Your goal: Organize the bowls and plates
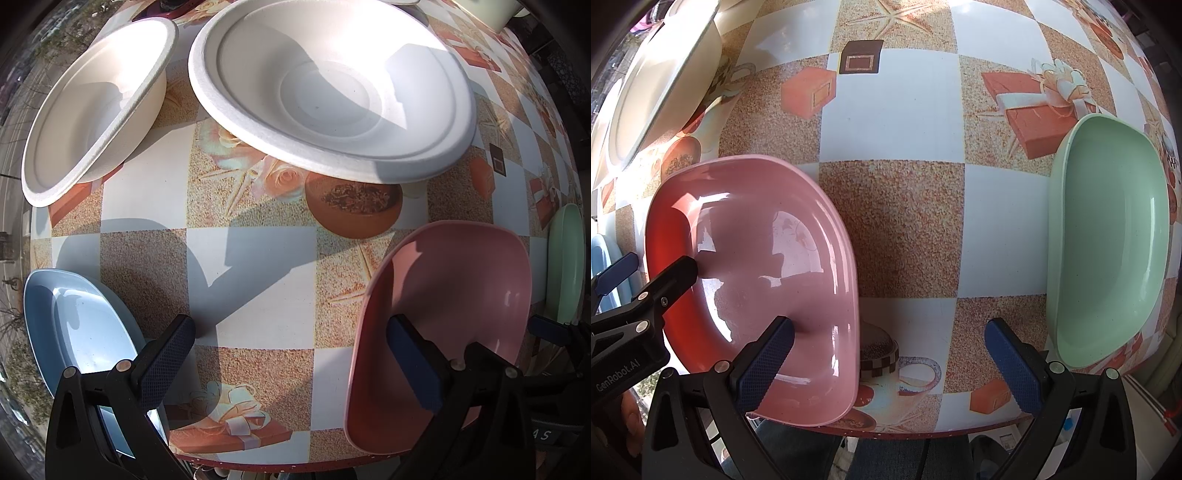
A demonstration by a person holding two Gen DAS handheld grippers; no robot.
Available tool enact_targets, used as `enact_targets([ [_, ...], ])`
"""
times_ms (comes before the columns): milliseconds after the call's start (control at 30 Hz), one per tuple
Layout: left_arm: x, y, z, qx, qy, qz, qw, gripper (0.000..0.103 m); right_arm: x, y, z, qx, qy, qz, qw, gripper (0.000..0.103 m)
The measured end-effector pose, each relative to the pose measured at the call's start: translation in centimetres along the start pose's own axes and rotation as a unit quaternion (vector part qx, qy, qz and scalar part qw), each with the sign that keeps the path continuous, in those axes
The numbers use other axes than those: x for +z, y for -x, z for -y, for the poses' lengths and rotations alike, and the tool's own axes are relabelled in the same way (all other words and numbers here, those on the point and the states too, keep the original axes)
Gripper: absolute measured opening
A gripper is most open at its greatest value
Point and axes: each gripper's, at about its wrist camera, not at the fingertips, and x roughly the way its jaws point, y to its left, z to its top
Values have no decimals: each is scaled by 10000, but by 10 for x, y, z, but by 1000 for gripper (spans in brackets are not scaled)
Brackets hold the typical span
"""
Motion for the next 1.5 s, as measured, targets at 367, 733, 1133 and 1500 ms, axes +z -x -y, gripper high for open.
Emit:
enact_targets([
  [367, -1, 0, 0, -3, -2, -9, 10000, 103, 2, 0, -1, 5, -18, -51, 10000, 103],
  [733, -2, -3, 4, 60, -54, -185, 9998, 103, -7, 2, 0, 9, -39, 52, 10000, 103],
  [1133, -15, 8, 23, -48, -511, -46, 9987, 66, -12, 17, -26, -36, 460, 85, 9989, 70],
  [1500, -32, 13, 30, -242, -880, -121, 9958, 19, -8, 28, -36, 477, 237, 24, 9986, 18],
])
